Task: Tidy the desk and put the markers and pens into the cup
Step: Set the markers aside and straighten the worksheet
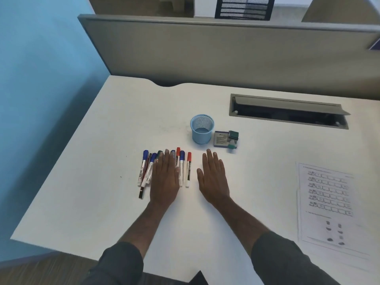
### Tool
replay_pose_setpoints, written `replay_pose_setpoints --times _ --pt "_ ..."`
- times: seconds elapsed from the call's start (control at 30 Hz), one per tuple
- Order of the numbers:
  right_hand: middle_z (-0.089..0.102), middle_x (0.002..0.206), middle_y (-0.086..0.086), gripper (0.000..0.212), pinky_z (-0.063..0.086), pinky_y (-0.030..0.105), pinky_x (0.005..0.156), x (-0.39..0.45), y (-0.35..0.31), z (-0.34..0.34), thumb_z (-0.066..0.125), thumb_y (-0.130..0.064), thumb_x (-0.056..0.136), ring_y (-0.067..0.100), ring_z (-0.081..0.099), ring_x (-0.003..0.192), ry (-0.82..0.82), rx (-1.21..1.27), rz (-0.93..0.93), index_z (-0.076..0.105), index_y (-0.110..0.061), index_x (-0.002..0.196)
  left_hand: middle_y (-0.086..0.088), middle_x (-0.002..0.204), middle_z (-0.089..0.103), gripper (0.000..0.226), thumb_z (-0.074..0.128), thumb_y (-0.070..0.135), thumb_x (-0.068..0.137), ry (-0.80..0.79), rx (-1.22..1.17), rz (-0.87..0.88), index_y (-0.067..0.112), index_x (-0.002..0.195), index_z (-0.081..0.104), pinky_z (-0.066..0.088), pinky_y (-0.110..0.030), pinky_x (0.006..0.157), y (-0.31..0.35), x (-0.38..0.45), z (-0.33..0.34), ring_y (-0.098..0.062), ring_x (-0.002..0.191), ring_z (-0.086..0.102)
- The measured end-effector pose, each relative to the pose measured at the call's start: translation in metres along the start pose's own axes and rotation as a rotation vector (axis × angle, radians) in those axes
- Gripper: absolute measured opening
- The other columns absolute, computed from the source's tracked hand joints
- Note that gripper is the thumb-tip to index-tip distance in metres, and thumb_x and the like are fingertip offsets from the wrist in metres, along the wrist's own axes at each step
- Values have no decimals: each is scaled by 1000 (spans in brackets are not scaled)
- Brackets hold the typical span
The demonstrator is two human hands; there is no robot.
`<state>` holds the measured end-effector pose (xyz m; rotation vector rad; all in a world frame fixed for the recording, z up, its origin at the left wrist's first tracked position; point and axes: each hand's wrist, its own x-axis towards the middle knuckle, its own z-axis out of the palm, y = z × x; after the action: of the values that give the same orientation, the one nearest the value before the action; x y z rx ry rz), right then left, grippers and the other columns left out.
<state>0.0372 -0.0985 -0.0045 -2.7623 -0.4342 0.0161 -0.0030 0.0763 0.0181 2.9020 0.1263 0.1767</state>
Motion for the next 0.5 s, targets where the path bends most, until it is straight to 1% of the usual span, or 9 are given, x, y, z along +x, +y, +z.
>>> replay_pose_setpoints --times 0.1,0.2,0.23,0.33,0.5 --pt "17 163 13 56 17 48 122 -10 21 -12 31 -33 104 31 14 151 7 -5 28 29 -5 153 -19 161 28 53 38 23 107 -27 -9 16 -1 153 28 26 -52 121 22 1 1 -36 152 22" --pt "17 163 13 56 16 48 122 -21 46 -23 34 -33 104 31 14 151 21 -14 71 29 -5 153 -18 163 23 54 37 26 107 -48 -44 41 1 154 27 22 -50 124 49 3 4 -34 154 16" --pt "17 163 13 56 17 48 122 -25 56 -27 34 -33 104 31 14 151 26 -14 87 29 -5 153 -18 163 24 54 38 27 107 -51 -52 52 0 153 30 23 -50 124 59 4 6 -34 154 17" --pt "15 164 12 57 15 47 122 -40 84 -37 30 -34 104 29 12 152 36 -27 134 27 -6 154 -18 161 30 53 41 27 106 -54 -70 81 -1 151 34 25 -50 123 88 4 12 -34 152 23" --pt "14 164 12 60 13 46 122 -64 127 -54 18 -39 104 30 12 152 70 -46 209 26 -6 154 -13 164 22 55 36 30 108 -83 -91 142 4 155 28 18 -47 126 131 3 25 -29 154 16"
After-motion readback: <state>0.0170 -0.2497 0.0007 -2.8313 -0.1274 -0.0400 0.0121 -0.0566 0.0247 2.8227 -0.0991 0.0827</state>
